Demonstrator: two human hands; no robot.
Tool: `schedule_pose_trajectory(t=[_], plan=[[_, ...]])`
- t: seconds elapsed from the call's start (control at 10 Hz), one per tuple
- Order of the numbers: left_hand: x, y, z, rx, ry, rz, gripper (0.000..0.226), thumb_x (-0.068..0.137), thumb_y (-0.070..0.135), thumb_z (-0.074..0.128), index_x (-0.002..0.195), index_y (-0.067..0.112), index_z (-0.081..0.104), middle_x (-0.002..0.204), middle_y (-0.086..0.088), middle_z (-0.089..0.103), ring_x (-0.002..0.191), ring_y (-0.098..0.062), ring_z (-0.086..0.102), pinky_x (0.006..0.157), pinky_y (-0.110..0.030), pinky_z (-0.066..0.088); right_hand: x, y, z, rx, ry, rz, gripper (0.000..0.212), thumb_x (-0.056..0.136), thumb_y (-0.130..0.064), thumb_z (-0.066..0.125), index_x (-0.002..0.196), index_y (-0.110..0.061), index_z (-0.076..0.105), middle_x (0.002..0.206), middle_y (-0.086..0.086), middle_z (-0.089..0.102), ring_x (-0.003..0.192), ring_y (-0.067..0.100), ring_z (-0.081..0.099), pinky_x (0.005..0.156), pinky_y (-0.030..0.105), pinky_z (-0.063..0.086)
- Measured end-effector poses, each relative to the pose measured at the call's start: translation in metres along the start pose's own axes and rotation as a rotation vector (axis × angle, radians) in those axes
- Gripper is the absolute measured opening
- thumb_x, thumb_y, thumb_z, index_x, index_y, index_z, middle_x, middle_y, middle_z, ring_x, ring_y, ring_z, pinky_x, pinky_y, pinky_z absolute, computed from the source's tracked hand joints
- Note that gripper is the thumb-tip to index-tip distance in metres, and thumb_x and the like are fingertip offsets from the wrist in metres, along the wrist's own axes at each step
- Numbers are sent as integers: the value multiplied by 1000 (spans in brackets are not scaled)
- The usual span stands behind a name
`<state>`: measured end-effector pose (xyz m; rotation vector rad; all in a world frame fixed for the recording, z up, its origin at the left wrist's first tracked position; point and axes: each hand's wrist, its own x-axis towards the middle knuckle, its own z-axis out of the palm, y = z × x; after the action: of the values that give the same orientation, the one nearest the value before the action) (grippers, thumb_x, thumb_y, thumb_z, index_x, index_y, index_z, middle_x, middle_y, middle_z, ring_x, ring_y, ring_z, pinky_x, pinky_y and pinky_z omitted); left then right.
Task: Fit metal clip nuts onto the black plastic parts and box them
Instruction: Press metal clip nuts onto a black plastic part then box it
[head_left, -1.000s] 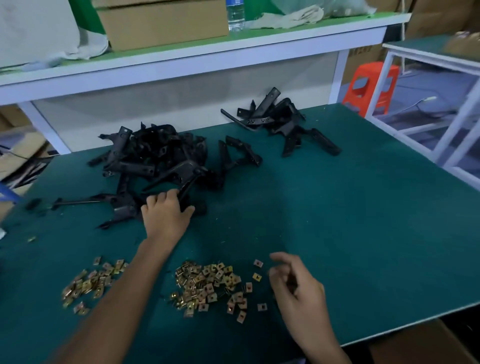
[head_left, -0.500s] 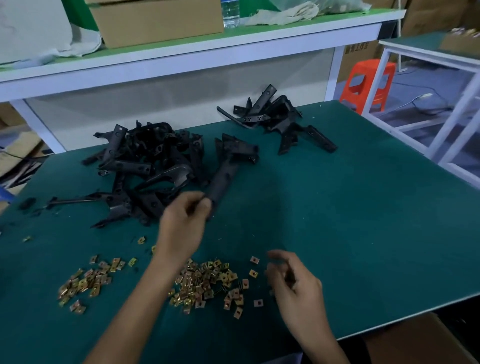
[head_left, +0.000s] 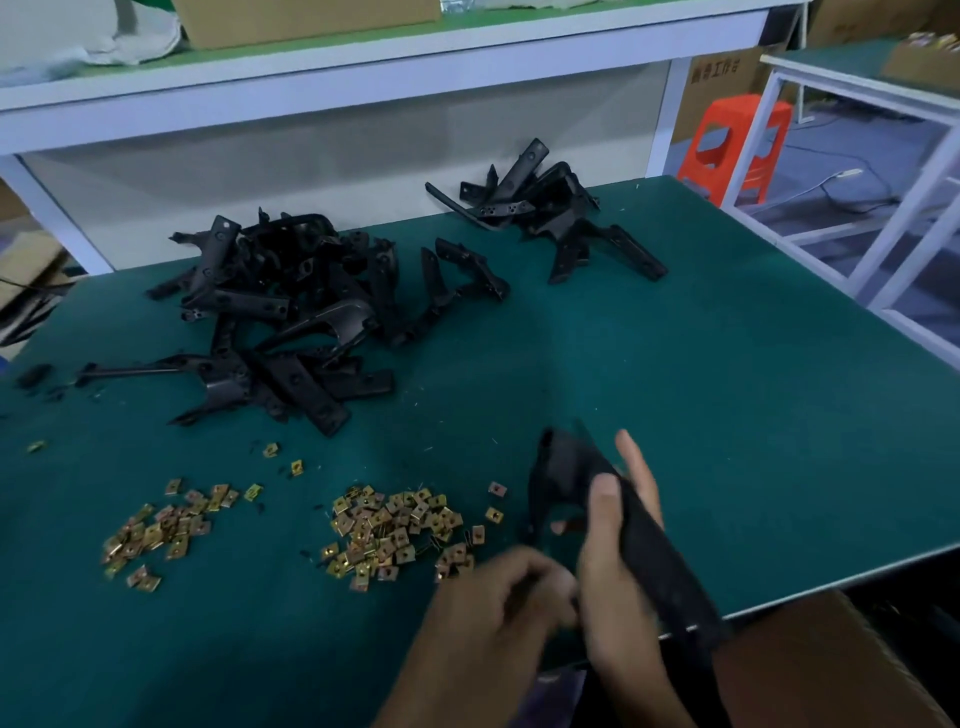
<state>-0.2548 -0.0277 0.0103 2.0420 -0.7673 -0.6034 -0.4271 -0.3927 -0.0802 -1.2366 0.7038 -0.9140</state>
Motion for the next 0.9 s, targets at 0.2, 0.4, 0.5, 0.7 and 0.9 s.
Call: schedule_pose_trajectory(t=[0.2, 0.4, 0.5, 0.7, 0.9], plan=[[54, -33, -17, 701, 347, 22, 40, 103, 46, 44, 139, 33, 54, 127, 8, 54, 116, -15, 40, 97, -28, 32, -124, 0, 243, -60, -135, 6, 52, 89, -79, 45, 130, -50, 58, 124, -19, 68, 115, 6, 65, 102, 47, 52], [63, -34, -14, 686, 344, -10, 19, 101, 42, 49, 114, 32, 59, 112, 12, 61, 103, -14, 46, 85, -30, 30, -118, 19, 242, -44, -76, -10, 46, 95, -74, 44, 132, -48, 57, 100, -7, 75, 86, 15, 74, 79, 45, 62], [62, -35, -19, 709, 352, -34, 25, 98, 49, 54, 114, 31, 61, 110, 10, 61, 104, -16, 47, 89, -31, 34, -115, 19, 242, -14, -95, -1, 50, 94, -75, 45, 133, -45, 57, 102, -2, 75, 86, 20, 74, 79, 46, 60], [59, -33, -21, 459, 380, -32, 14, 93, 40, 66, 99, 30, 60, 96, 15, 65, 95, -9, 54, 83, -27, 43, -119, 2, 243, 88, -192, 56, 28, 91, -46, 73, 118, -41, 66, 107, -8, 75, 93, 9, 72, 71, 19, 56], [47, -15, -21, -368, 353, -161, 8, 94, 30, 68, 92, 34, 75, 90, 16, 75, 81, 5, 67, 67, -13, 50, -118, -1, 243, 512, -374, 438, 54, 79, -16, 74, 132, -16, 62, 122, 14, 72, 106, 22, 73, 78, 26, 59]])
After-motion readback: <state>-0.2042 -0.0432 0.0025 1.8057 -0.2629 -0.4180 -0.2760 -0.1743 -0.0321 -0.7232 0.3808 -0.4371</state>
